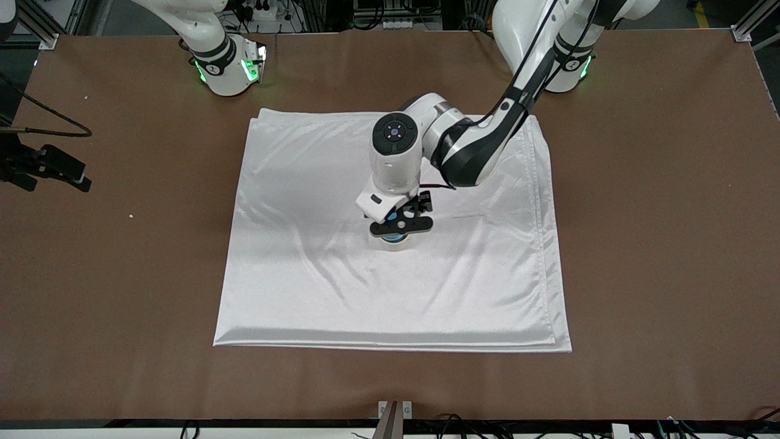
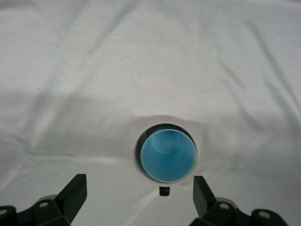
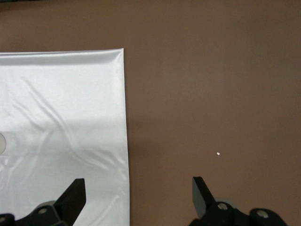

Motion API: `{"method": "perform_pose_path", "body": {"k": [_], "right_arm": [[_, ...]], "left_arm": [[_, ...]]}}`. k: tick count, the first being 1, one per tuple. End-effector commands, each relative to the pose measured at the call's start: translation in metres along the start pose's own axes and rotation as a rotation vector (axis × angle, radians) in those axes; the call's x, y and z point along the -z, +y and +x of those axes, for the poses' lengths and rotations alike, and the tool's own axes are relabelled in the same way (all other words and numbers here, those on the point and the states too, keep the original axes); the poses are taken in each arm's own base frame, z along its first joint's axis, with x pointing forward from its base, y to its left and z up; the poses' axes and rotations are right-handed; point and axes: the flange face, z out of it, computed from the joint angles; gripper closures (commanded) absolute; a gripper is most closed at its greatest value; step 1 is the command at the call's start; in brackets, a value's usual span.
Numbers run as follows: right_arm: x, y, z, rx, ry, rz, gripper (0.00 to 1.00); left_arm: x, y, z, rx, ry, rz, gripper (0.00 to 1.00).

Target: Place blue cup into white mug on cloth

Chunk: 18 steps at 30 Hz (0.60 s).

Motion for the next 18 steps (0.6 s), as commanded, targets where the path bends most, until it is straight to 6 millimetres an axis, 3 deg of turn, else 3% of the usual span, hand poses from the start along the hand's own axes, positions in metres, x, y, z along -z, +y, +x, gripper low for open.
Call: {"method": "perform_pose_path", "body": {"k": [1,5,18], "right_arm": [[0.001,-0.001,-0.019,0.016,-0.046,-0.013,0.0],[-0.001,-0.002,-0.023,0.064,-0.08,-0.012,0.0],[-0.012,-0.014,-0.025,0.093,-0.122,-0.01,0.0]], "left_arm": [[0.049,-0.049,0.01,0.045,-0.002,0.016,0.0],[0.076,-0.082,0.009,0.004,0.008,0.016,0.0],[0.152,-0.221,0.01,-0.084,0.026,-0.033,0.0]]}}
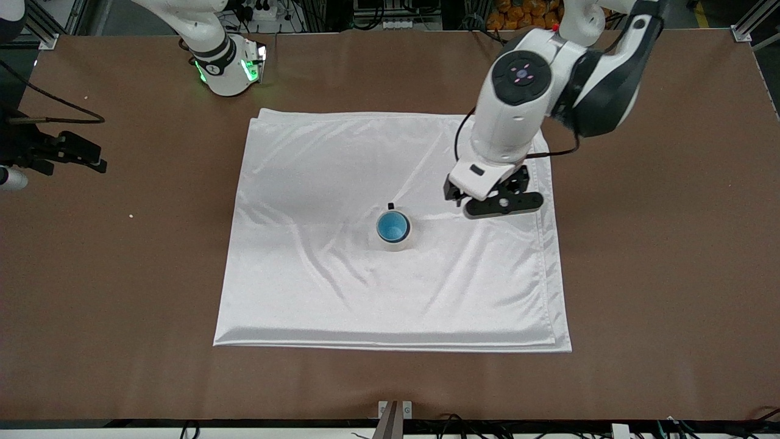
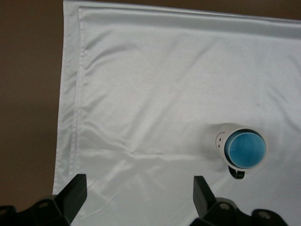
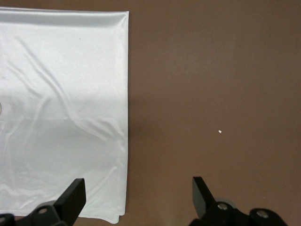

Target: Place blue cup into white mug on cloth

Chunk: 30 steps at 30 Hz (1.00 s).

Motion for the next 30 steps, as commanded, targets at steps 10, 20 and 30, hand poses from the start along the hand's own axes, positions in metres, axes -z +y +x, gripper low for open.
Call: {"method": "perform_pose_path", "body": {"k": [10,20,30], "right_arm": [[0.001,-0.02,-0.016,0.055,-0.047,-0.013,0.0],[0.006,-0.016,-0.012,0.08,-0.007,-0.017,0.0],[0.007,-0.015,-0.008,0.074,0.015,-0.03,0.0]], "left_arm": [[0.074,-0.125,-0.014,-0.092,-0.017,-0.045,0.0],[0.123,-0.162,0.004,-0.058,0.024,-0.051,0.0],[0.139,-0.181,0.009,-0.074,-0.005,-0.063,0.0]]}}
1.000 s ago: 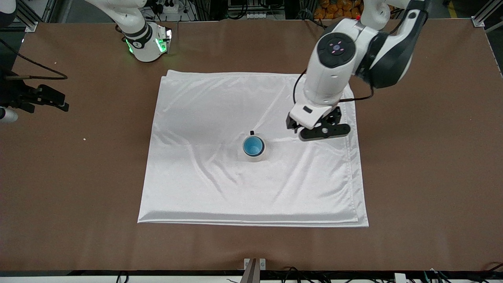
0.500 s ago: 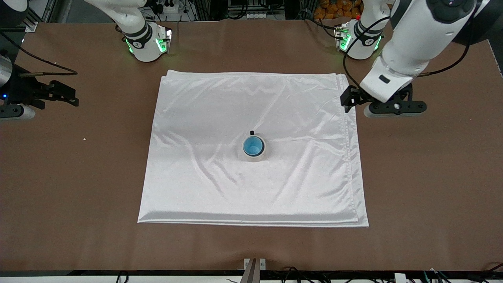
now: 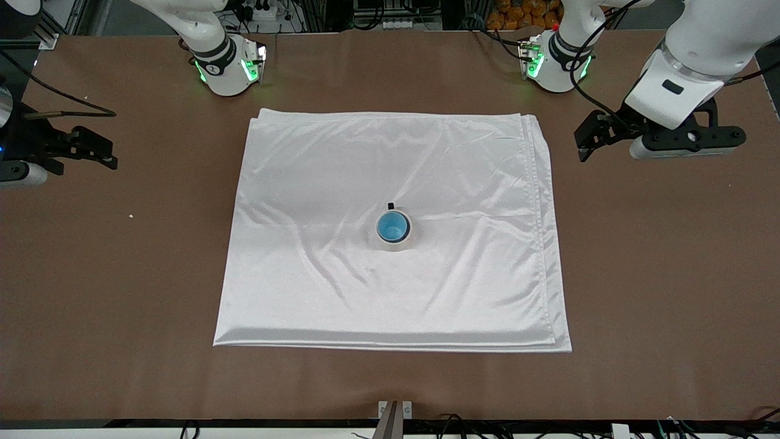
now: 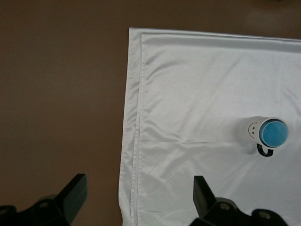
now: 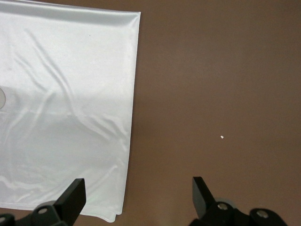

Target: Place blue cup into white mug on cloth

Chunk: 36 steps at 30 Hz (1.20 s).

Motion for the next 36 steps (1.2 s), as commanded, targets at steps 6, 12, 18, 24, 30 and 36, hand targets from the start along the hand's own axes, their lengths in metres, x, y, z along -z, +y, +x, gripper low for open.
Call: {"method": "perform_pose_path", "body": {"k": [6,12,18,24,30,36], "right_arm": [[0.004,0.005,-0.007,0.007,0.003,-0.022,0.0],[0.004,0.004,-0.006,0.007,0.008,-0.022,0.0],[0.004,0.009,-0.006,-0.001,0.011,-0.023,0.0],[0.004,0.019,-0.007,-0.019,0.009,-0.021,0.0],[0.003,0.02,-0.004,-0.024,0.025,-0.017,0.0],[0.003,0.018,-0.005,-0.02,0.022,-0.012,0.0]], "left_arm": [[0.007,-0.014,0.006,-0.05,-0.035,-0.039,0.0],[0.007,-0.021,0.008,-0.063,-0.032,-0.033,0.0],[0.005,-0.027,0.01,-0.073,-0.035,-0.032,0.0],[0.004,-0.028,0.011,-0.073,-0.036,-0.032,0.0],[0.002,-0.029,0.012,-0.073,-0.039,-0.031,0.0],[0.001,-0.028,0.012,-0.073,-0.042,-0.031,0.0]]}}
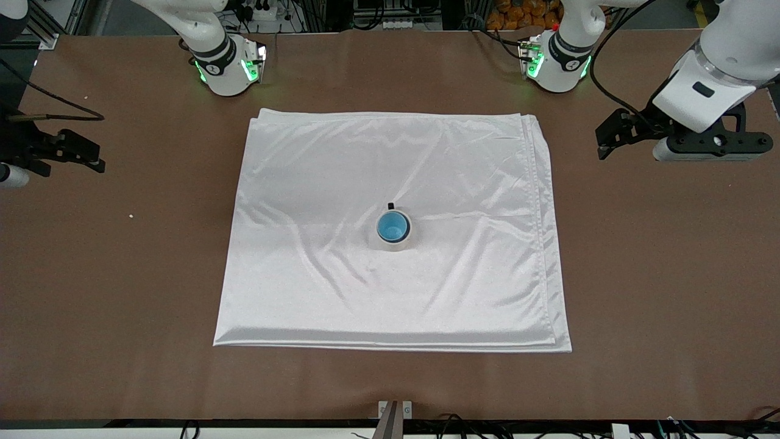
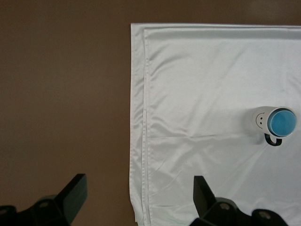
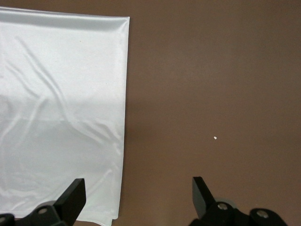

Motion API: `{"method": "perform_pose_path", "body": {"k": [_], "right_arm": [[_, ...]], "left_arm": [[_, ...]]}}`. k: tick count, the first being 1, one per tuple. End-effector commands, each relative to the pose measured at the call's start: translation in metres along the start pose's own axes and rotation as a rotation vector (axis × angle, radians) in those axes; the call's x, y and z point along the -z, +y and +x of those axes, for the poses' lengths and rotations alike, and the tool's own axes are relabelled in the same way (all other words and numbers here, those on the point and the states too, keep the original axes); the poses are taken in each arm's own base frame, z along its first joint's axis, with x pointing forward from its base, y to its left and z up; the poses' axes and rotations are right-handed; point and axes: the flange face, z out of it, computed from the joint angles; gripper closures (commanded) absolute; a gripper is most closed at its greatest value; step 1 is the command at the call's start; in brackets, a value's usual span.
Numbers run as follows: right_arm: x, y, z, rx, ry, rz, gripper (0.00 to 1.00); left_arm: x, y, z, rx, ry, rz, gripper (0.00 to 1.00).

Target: Place blue cup into white mug on cloth

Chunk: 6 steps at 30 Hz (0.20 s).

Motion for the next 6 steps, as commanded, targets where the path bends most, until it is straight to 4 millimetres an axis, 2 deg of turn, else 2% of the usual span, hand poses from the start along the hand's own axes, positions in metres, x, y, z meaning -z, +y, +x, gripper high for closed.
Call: {"method": "perform_pose_path", "body": {"k": [1,6], "right_arm": [[0.0013,0.0001,-0.0048,0.01,0.006,-0.003,0.0],[0.0004,-0.0019,-0.0054,0.013,0.002,-0.001,0.0]], "left_arm": [[0.0032,-0.0017,0.003,-0.019,-0.013,-0.017,0.0],[0.0023,-0.0024,0.0036,-0.018,-0.015,-0.018,0.0]]}}
